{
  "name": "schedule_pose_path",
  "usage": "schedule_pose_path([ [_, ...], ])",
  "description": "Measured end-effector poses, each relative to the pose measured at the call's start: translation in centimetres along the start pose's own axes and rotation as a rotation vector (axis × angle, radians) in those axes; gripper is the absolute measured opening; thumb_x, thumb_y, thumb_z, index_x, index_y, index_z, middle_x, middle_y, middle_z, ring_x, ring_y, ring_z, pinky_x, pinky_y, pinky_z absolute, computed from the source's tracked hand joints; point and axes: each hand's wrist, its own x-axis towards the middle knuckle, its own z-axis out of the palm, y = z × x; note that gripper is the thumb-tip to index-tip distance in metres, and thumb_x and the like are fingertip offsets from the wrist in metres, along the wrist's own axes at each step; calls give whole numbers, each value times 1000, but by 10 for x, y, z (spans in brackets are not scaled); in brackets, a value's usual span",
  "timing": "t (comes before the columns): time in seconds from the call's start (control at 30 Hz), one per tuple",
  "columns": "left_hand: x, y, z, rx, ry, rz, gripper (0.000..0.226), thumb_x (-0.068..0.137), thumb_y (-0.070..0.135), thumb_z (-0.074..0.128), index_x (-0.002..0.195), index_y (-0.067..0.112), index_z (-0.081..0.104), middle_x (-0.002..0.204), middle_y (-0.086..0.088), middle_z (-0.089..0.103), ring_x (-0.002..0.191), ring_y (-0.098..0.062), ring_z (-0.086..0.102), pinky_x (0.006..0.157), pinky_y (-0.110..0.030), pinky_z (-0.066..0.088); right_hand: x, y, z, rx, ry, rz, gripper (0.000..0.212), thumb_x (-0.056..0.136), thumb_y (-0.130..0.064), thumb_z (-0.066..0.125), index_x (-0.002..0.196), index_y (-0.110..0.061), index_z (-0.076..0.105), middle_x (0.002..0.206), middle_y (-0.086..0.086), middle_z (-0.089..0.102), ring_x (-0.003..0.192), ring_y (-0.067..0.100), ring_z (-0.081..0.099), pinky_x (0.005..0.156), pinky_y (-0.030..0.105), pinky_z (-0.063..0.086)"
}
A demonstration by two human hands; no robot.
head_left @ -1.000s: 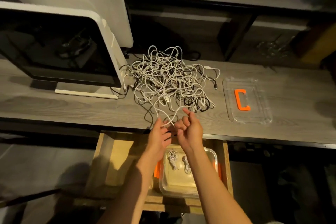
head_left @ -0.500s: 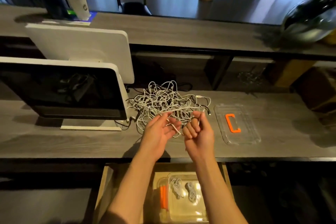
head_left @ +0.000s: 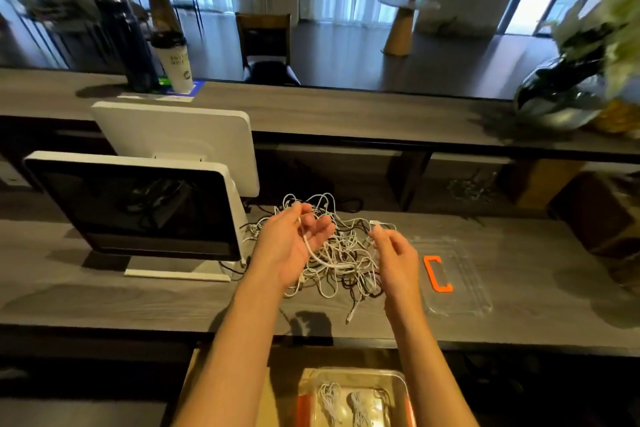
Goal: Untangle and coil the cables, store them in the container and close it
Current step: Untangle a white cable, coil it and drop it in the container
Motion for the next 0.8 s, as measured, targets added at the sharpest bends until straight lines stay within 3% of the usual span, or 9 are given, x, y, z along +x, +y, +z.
schedule_pose_path([
  [0.1, -5, 5, 15, -217, -98, -123, 25, 106, 22, 40, 89, 8, 54, 55, 3, 42, 43, -6, 45, 44, -21, 46, 0, -10, 4, 51, -278, -70, 42, 106, -37, 36, 112, -17, 73, 106, -4, 75, 107, 9, 66, 99, 32, 48],
  [0.17, -11, 9, 26, -267, -164, -128, 26, 106, 22, 41, 90, 8, 56, 54, 5, 35, 39, -3, 34, 39, -15, 34, -4, -12, 3, 89, -492, -57, 60, 108, -44, 25, 104, -11, 76, 94, 7, 77, 104, 20, 70, 101, 38, 47],
  [0.23, -11, 19, 33, -319, -226, -112, 27, 106, 21, 40, 92, 6, 58, 53, 6, 31, 37, -3, 30, 35, -14, 28, -8, -9, 4, 125, -624, -27, 69, 104, -53, 25, 87, -10, 77, 67, 12, 69, 86, 30, 72, 90, 41, 51],
  [0.3, -8, 34, 40, -359, -259, -67, 30, 107, 20, 37, 91, 5, 58, 51, 6, 30, 35, -4, 29, 33, -14, 26, -10, -6, -2, 197, -668, -22, 66, 96, -57, 32, 77, -10, 74, 51, 7, 56, 66, 29, 68, 75, 33, 52],
  [0.4, -6, 55, 47, -364, -244, 22, 32, 108, 19, 35, 90, 6, 57, 49, 6, 31, 34, -4, 29, 33, -14, 26, -5, -7, -14, 245, -593, -110, 49, 91, -54, 51, 75, -14, 75, 48, -5, 42, 47, 12, 45, 54, 24, 41],
  [0.5, -4, 64, 55, -325, -186, 126, 29, 108, 18, 38, 91, 6, 57, 49, 5, 35, 37, -4, 35, 37, -15, 34, 5, -21, -23, 259, -528, -175, 28, 86, -41, 59, 78, -19, 76, 52, -10, 32, 47, 5, 26, 45, 18, 23],
  [0.63, 7, 59, 57, 106, -8, 325, 18, 104, 18, 47, 98, 8, 60, 66, -3, 60, 56, -12, 63, 56, -26, 58, 12, -54, -26, 308, -495, -204, 28, 98, -21, 51, 82, -20, 74, 51, -10, 31, 45, 5, 22, 43, 19, 17],
  [0.7, 13, 53, 52, 420, 62, 335, 25, 105, 27, 45, 96, 9, 61, 78, -9, 66, 65, -20, 67, 58, -29, 59, 15, -76, -26, 350, -499, -221, 33, 103, -12, 46, 84, -17, 73, 51, -9, 30, 43, 3, 22, 40, 16, 18],
  [0.8, 14, 38, 44, 790, 187, 421, 45, 106, 38, 41, 78, 9, 60, 66, -9, 61, 56, -22, 61, 50, -28, 50, 16, -114, -26, 380, -551, -281, 33, 103, -13, 45, 86, -17, 74, 51, -7, 30, 41, 4, 20, 38, 17, 17],
])
